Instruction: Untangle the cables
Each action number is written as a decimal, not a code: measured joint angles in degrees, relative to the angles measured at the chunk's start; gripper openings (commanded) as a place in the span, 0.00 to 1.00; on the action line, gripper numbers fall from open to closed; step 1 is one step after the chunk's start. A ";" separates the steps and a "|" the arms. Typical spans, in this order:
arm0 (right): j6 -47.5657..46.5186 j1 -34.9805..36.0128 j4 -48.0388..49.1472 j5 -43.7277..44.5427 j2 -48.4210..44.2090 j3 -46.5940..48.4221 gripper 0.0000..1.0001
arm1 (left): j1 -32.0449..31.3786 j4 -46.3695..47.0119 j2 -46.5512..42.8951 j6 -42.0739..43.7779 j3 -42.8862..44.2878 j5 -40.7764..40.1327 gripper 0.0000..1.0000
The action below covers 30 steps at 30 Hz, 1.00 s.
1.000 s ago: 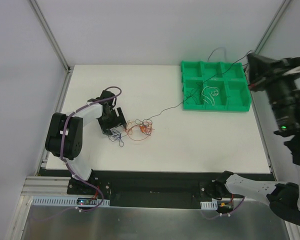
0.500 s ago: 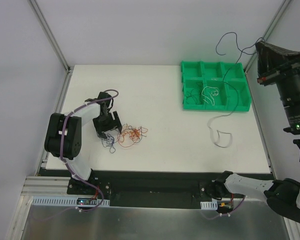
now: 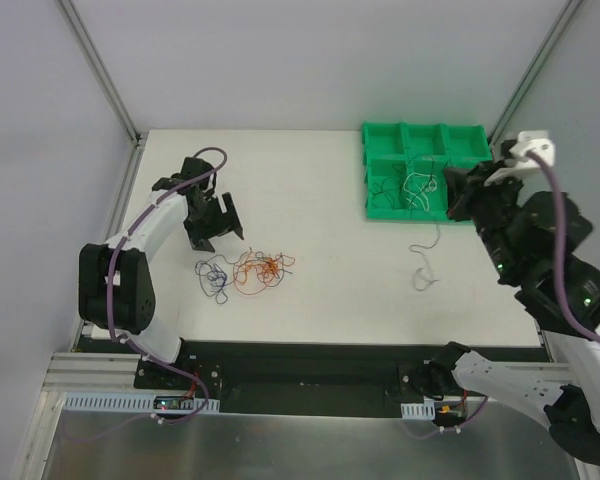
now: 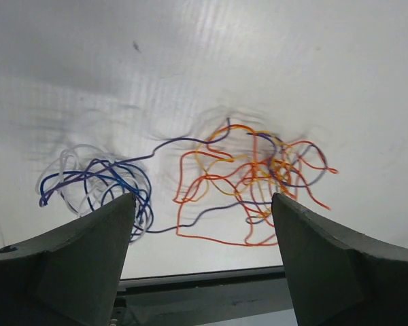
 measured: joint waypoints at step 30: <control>14.12 -15.72 -12.39 -36.50 44.06 -20.11 0.55 | -0.15 -8.33 -2.47 1.70 12.63 14.14 0.84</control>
